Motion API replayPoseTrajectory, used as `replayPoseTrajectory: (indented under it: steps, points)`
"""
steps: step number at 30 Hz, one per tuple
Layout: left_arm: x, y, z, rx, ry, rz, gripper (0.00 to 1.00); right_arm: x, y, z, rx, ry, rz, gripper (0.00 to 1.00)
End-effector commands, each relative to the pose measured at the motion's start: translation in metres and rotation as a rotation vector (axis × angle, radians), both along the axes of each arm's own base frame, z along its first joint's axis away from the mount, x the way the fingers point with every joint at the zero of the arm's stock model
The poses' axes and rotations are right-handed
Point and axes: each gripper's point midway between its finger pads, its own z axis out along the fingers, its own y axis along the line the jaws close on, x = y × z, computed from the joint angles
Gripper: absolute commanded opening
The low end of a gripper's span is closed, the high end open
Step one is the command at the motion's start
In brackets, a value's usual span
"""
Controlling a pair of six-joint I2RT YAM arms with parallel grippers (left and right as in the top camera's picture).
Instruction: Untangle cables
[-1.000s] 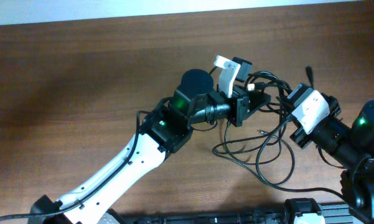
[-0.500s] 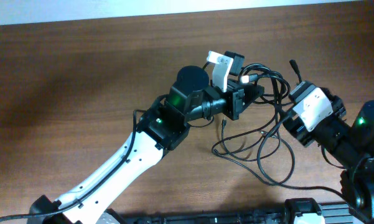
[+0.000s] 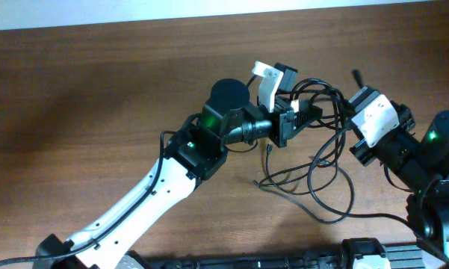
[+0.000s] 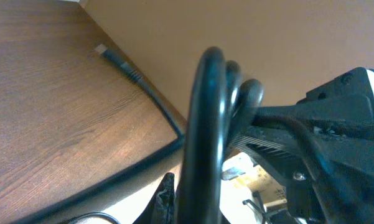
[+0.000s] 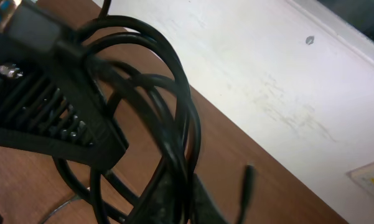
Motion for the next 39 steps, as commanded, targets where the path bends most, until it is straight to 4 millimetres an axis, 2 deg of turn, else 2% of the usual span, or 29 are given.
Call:
replayPoseTrajectory:
  steps: [1, 10, 14, 19, 21, 25, 26, 27, 28, 29, 30, 35, 39]
  points:
    - [-0.002, 0.0, 0.008, -0.015, -0.03, -0.016, 0.0, -0.001, 0.001, 0.006, 0.005, -0.012, 0.006, 0.04]
    - [0.019, 0.006, 0.006, 0.0, -0.043, 0.103, 0.0, -0.01, 0.001, -0.009, 0.007, 0.057, 0.005, 0.04]
    - [0.034, 0.016, 0.006, 0.002, -0.037, 0.159, 0.0, -0.016, 0.001, -0.009, 0.007, 0.062, 0.004, 0.04]
    - [0.063, 0.041, 0.005, -0.031, 0.08, 0.259, 0.0, -0.025, 0.001, -0.011, 0.005, 0.073, 0.0, 0.04]
    - [0.066, 0.045, 0.006, -0.035, 0.089, 0.26, 0.0, -0.026, 0.0, -0.014, 0.003, 0.083, -0.005, 0.04]
    - [0.065, 0.047, 0.005, -0.034, 0.097, 0.244, 0.0, -0.02, -0.02, -0.016, 0.005, 0.098, -0.137, 0.04]
    - [0.064, 0.046, 0.005, -0.035, 0.097, 0.235, 0.0, -0.019, -0.023, -0.016, 0.011, 0.103, -0.166, 0.08]
    - [0.063, 0.046, 0.005, -0.035, 0.097, 0.23, 0.0, -0.019, -0.025, -0.016, 0.01, 0.105, -0.174, 0.31]
    - [0.063, 0.045, 0.005, -0.035, 0.098, 0.226, 0.0, -0.019, -0.025, -0.016, 0.01, 0.105, -0.175, 0.49]
    - [0.062, 0.045, 0.005, -0.035, 0.098, 0.223, 0.0, -0.019, -0.025, -0.016, 0.012, 0.105, -0.176, 0.79]
    - [0.061, 0.045, 0.005, -0.035, 0.099, 0.217, 0.0, -0.019, -0.025, -0.016, 0.012, 0.105, -0.176, 0.99]
    - [0.062, 0.045, 0.005, -0.034, 0.101, 0.222, 0.0, -0.019, -0.019, -0.014, 0.066, 0.113, -0.16, 0.99]
    - [0.06, 0.044, 0.005, -0.034, 0.101, 0.215, 0.0, -0.028, 0.012, -0.007, 0.134, 0.109, 0.019, 0.99]
